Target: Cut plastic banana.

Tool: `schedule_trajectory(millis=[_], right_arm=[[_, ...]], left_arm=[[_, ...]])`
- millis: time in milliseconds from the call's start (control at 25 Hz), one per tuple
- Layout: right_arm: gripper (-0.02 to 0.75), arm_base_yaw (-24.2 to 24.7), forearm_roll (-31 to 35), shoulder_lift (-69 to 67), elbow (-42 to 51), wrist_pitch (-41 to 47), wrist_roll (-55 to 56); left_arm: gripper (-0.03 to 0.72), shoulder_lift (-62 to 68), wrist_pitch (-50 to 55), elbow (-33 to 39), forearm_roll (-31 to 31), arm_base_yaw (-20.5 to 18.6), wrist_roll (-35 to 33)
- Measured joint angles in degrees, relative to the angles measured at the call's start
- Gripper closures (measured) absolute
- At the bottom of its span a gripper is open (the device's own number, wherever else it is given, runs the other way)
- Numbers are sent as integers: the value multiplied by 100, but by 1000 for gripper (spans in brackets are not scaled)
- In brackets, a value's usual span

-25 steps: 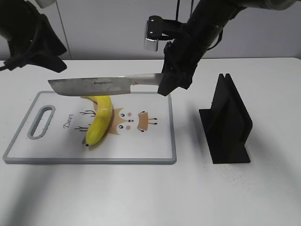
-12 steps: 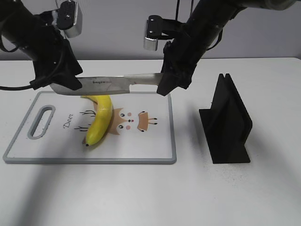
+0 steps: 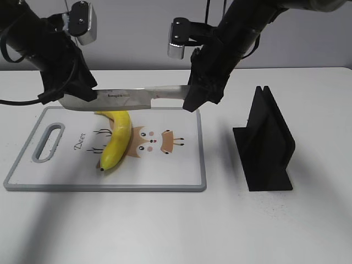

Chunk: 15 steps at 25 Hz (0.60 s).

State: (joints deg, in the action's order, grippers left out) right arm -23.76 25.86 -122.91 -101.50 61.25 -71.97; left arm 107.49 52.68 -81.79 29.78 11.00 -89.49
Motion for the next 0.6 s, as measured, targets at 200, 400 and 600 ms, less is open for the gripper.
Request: schedule_trajectory(millis=[200,400,600], right_arm=[[555,0,0,0,0,0,-6],[555,0,0,0,-6,0,-11],[555,0,0,-1,-6,0,-11]], left_arm=[[378,67,75,0,0,0,23],[385,112,93,0,-2,0,28],[416,139,110,0,-2,0,28]])
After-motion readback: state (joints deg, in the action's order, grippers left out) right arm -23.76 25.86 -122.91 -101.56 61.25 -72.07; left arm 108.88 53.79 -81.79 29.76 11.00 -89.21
